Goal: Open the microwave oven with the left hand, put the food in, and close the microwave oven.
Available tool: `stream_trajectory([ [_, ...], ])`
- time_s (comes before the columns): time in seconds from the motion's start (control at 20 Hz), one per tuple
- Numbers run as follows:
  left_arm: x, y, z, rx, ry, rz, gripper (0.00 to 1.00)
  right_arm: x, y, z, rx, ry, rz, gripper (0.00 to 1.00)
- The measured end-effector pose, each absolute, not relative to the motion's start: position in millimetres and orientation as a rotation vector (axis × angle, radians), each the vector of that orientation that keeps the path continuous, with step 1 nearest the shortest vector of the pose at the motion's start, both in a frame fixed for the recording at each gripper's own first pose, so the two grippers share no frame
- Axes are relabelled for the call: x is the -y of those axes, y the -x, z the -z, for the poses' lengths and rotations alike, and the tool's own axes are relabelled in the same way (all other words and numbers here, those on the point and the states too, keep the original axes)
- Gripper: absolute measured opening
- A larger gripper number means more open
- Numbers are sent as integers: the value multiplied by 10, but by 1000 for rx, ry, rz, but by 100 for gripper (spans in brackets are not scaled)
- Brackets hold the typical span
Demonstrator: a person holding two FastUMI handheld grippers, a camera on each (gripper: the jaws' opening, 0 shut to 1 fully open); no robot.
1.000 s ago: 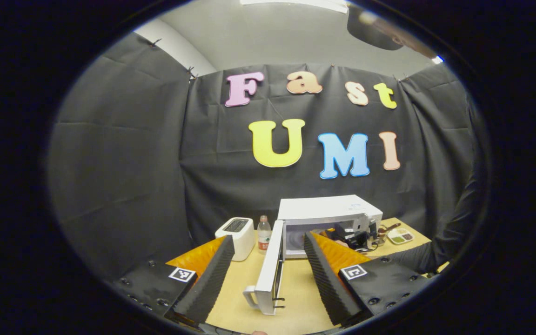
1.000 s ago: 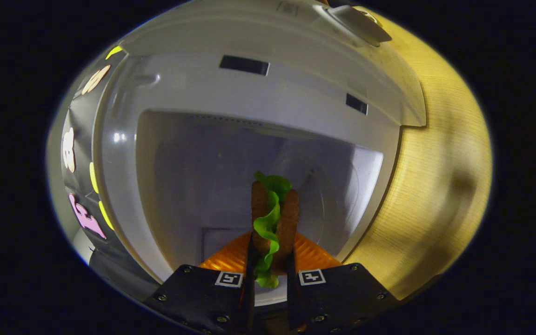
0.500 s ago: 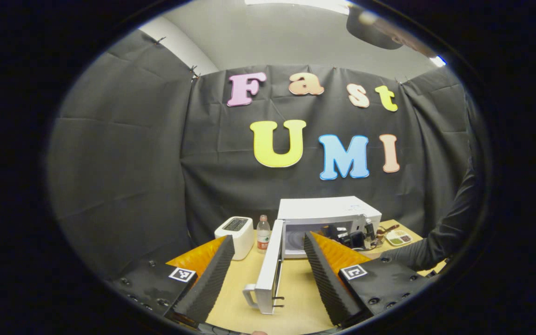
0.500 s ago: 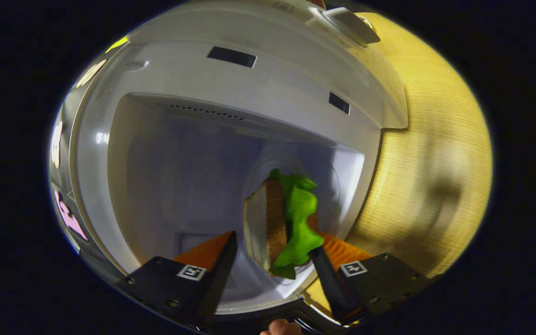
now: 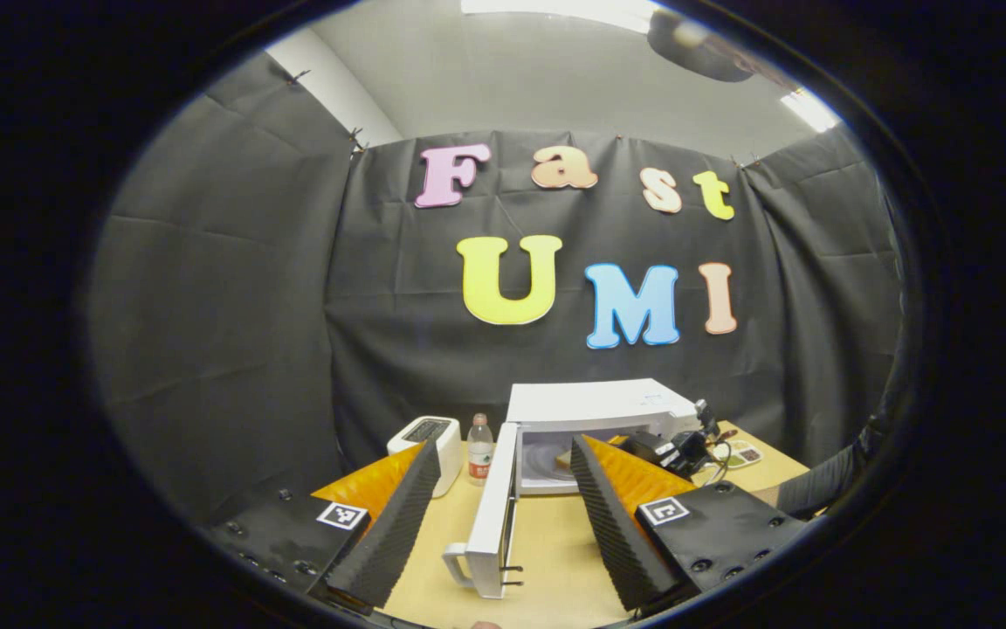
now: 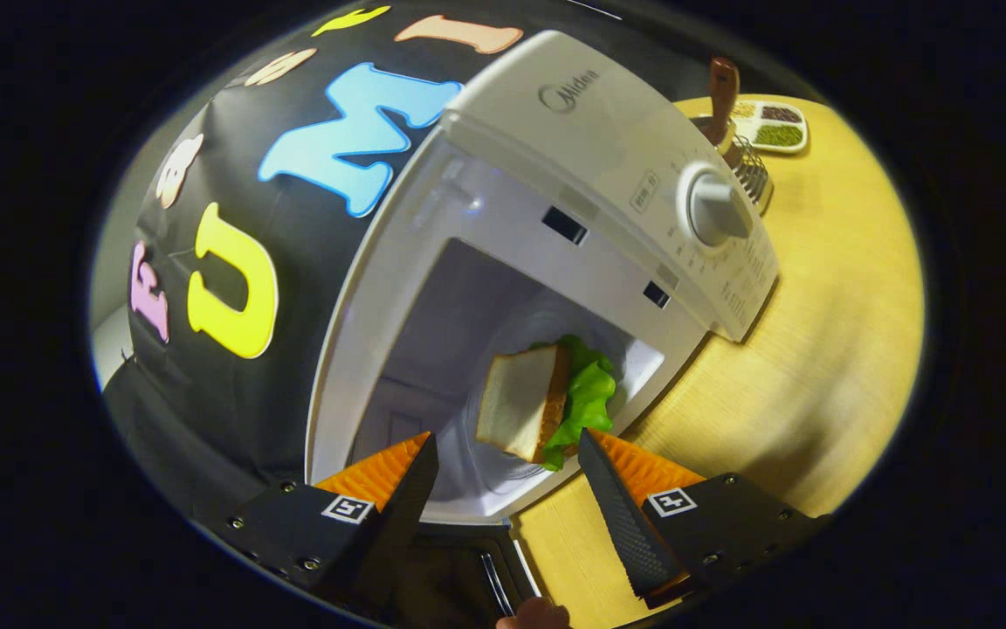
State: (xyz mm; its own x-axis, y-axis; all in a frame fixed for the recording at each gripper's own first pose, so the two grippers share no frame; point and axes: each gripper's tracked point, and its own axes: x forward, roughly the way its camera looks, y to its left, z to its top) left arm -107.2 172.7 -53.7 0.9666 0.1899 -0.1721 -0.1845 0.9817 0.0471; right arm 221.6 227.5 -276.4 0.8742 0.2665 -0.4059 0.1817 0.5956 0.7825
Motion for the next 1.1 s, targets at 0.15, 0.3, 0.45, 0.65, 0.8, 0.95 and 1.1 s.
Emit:
stream_trajectory([
  [0.15,-1697,1035,607,-182,-30,-175,97,-2092,-1974,2528,-479,-807,-128,98],
  [0.3,-1655,961,661,-185,-21,-158,98,-1830,-1751,2179,-411,-651,-184,97],
  [0.45,-1651,901,737,-182,3,-152,98,-1649,-1472,1808,-345,-516,-261,98],
  [0.65,-1642,849,795,-178,22,-147,96,-1350,-1138,1393,-244,-360,-292,97],
  [0.8,-1680,800,856,-186,10,-152,95,-1088,-938,1182,-191,-233,-250,97],
  [0.95,-1731,745,856,-176,-14,-166,95,-835,-820,940,-116,-150,-191,97],
  [1.1,-1702,678,908,-172,-4,-155,95,-600,-754,684,-41,-59,-147,97],
])
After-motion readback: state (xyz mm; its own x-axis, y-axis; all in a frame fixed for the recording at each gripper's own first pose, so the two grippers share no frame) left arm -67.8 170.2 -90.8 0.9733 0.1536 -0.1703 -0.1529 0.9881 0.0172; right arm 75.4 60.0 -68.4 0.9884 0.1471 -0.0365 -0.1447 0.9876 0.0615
